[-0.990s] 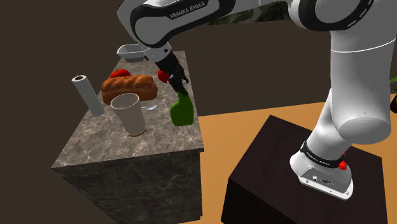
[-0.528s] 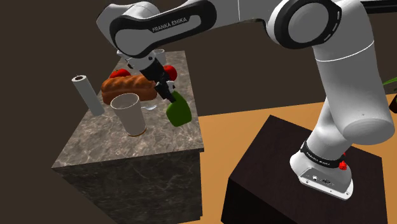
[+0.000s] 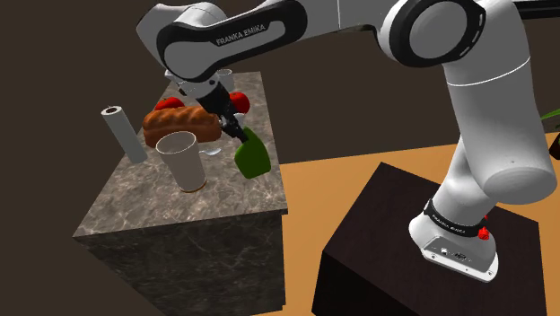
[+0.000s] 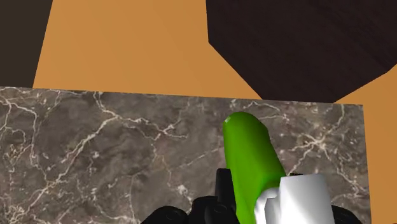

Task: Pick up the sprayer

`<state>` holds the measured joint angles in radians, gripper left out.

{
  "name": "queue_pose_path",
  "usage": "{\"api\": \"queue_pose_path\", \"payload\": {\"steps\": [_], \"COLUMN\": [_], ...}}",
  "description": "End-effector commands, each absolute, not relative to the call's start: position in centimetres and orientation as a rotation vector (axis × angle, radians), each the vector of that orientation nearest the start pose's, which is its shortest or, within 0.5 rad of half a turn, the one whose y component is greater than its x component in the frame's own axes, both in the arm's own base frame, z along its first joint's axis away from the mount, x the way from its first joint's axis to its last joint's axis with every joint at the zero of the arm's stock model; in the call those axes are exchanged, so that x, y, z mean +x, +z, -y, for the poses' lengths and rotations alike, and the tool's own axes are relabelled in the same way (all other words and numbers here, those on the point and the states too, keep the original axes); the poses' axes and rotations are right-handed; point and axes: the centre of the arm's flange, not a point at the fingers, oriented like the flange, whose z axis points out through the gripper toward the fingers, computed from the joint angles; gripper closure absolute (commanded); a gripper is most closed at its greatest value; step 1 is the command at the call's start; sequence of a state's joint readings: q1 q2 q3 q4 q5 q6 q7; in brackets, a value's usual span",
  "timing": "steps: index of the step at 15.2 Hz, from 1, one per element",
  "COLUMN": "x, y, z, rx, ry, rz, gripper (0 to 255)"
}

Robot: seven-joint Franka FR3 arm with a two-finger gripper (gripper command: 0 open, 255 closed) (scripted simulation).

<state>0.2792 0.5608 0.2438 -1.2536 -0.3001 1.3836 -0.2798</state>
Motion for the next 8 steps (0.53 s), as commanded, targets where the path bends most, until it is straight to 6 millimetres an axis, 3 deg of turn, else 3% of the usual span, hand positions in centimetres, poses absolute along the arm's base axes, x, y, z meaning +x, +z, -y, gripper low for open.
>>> {"api": "queue_pose_path", "payload": {"steps": [1,4,5,7,8], "x": [61.0,60.6,60.6,61.3,61.3], "y": [37.3,36.7,37.2,37.3,35.9], "z": [-26.2,-25.9,-24.8,-25.5,-27.0], "rx": [-2.996,-2.995,-2.994,-2.996,-2.997], "ry": [0.791,0.791,0.79,0.79,0.794], "rz": [1.279,1.279,1.279,1.279,1.279], "gripper": [255,255,255,255,255]}}
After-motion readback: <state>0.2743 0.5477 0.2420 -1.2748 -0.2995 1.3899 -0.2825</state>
